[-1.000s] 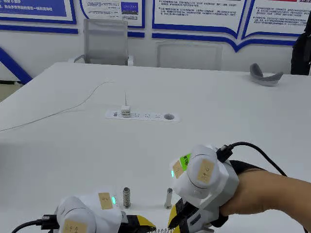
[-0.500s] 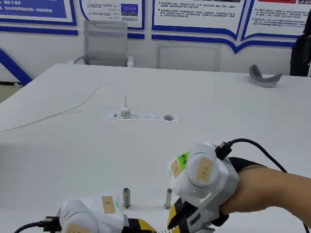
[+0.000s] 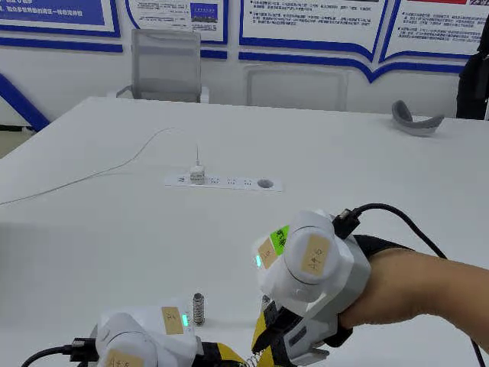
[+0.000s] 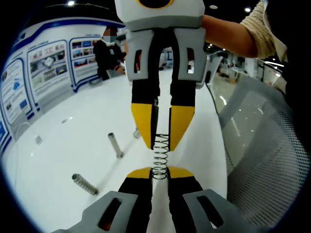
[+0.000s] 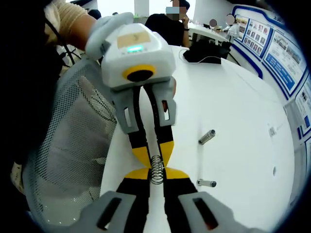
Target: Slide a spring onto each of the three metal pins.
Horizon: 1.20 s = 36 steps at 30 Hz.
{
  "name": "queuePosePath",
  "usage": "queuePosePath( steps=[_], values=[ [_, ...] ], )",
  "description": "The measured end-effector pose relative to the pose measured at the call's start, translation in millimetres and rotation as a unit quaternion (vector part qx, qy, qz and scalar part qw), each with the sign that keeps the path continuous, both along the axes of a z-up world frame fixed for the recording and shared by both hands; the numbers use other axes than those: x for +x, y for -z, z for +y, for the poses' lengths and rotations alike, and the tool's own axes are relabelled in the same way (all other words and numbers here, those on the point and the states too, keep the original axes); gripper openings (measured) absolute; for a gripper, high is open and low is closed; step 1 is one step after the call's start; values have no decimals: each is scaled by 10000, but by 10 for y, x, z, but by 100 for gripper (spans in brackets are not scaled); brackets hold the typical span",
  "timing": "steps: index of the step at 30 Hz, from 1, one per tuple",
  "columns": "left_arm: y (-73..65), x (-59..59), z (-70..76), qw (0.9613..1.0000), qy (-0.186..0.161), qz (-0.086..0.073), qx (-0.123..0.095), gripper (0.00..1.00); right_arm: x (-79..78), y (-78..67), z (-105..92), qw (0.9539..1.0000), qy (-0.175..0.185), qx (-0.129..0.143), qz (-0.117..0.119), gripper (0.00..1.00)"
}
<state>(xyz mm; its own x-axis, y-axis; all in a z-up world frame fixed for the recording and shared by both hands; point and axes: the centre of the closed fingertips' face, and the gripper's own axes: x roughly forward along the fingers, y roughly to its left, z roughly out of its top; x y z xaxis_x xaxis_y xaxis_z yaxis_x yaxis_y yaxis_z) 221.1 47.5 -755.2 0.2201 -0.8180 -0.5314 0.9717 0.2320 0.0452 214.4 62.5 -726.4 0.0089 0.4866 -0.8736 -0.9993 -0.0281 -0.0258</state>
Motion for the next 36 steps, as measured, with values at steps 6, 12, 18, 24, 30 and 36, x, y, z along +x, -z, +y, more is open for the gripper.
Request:
queuePosePath(
  steps=[6, 12, 18, 24, 30, 36],
  values=[
    [4, 0, -17, 10000, 28, 5, -11, 11, 4, -42, 70, 9999, -48, 73, -49, 11],
    [8, -5, -21, 10000, 51, -19, -5, 11, 13, -37, 73, 10000, -14, 80, -47, 11],
    [-5, -8, -32, 10000, 65, -26, -59, 10, 26, -37, 77, 9999, 95, 115, -16, 13],
    [-6, -2, -31, 10000, 56, -42, -61, 10, 28, -30, 57, 9997, 200, 141, 67, 17],
    [-48, 28, -24, 9999, 4, -80, -136, 10, 30, 42, -3, 9994, 297, 103, 135, 17],
    [-72, 36, -44, 9998, 13, -113, -177, 10, 33, 62, -13, 9991, 362, 129, 181, 16]
  ],
)
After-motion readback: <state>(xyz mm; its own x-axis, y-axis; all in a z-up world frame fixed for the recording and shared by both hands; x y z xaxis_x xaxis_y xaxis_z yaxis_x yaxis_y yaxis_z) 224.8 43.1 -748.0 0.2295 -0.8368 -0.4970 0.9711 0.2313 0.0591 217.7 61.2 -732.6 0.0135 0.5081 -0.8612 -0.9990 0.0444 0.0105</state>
